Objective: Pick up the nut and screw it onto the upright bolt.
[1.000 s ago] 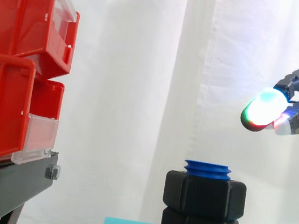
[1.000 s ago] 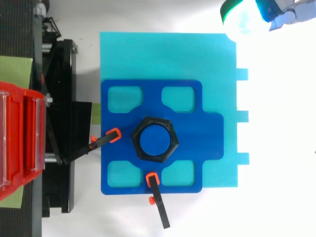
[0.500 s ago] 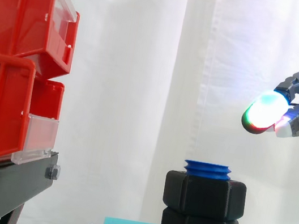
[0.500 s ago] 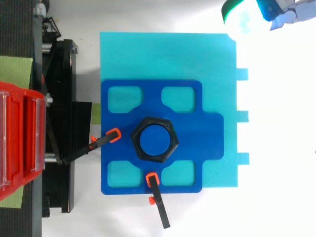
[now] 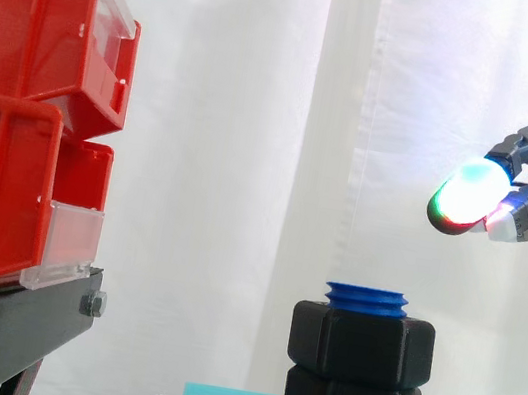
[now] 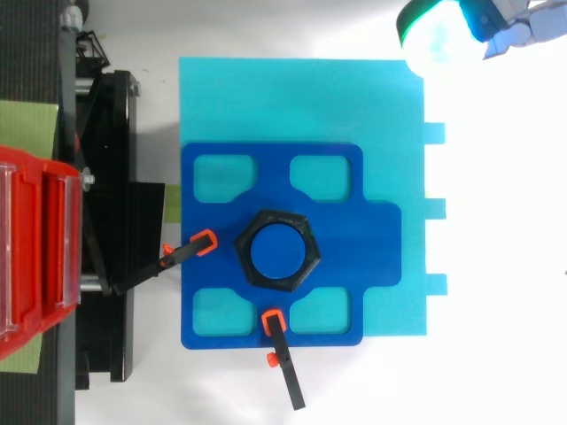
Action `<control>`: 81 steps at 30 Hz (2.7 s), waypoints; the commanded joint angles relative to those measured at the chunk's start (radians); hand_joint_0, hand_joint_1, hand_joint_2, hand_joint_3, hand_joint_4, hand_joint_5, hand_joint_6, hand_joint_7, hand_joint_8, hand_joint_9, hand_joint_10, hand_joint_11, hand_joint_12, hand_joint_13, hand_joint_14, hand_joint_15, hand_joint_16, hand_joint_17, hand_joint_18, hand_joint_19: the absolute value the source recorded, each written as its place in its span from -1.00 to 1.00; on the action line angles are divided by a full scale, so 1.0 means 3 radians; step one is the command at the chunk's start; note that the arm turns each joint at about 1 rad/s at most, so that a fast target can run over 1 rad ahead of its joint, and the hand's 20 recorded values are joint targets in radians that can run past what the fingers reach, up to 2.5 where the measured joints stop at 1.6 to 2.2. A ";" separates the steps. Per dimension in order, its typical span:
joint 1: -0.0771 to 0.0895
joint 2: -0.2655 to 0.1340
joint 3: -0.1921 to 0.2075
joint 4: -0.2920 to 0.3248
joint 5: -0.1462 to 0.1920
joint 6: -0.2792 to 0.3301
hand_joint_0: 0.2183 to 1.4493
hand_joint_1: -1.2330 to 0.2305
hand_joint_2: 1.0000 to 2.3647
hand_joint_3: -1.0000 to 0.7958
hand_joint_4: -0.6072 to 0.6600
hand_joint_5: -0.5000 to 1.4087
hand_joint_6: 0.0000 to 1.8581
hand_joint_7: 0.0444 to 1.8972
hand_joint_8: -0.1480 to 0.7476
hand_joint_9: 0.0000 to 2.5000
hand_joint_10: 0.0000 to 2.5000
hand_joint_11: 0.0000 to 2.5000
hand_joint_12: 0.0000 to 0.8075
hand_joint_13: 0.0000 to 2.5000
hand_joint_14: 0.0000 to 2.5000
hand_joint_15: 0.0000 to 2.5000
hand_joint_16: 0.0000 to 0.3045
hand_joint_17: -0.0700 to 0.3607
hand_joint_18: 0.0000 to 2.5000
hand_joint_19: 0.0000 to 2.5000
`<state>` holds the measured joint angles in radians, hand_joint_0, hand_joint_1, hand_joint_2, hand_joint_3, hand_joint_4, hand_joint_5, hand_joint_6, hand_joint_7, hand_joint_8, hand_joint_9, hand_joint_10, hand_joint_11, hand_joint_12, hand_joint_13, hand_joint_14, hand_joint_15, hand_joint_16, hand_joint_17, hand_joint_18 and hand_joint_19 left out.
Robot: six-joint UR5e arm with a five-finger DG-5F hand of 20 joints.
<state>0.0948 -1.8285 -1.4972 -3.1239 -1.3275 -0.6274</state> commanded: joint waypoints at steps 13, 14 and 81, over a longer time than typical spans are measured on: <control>0.0001 0.0000 0.0000 0.0007 -0.0003 -0.0005 -0.56 0.24 -1.00 -0.44 0.13 -0.75 -0.46 -0.29 -0.25 -1.00 -1.00 -1.00 -0.19 -1.00 -1.00 -1.00 -0.72 -0.23 -1.00 -1.00; 0.0001 0.0000 0.0000 0.0007 -0.0003 -0.0005 -0.56 0.24 -1.00 -0.44 0.12 -0.75 -0.46 -0.29 -0.25 -1.00 -1.00 -1.00 -0.19 -1.00 -1.00 -1.00 -0.72 -0.23 -1.00 -1.00; 0.0001 0.0000 -0.0066 0.0028 0.0023 0.0000 -0.56 0.23 -1.00 -0.44 0.11 -0.75 -0.46 -0.31 -0.24 -1.00 -1.00 -1.00 -0.16 -1.00 -1.00 -1.00 -0.70 -0.20 -1.00 -1.00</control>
<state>0.0953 -1.8284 -1.5171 -3.1307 -1.3220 -0.6274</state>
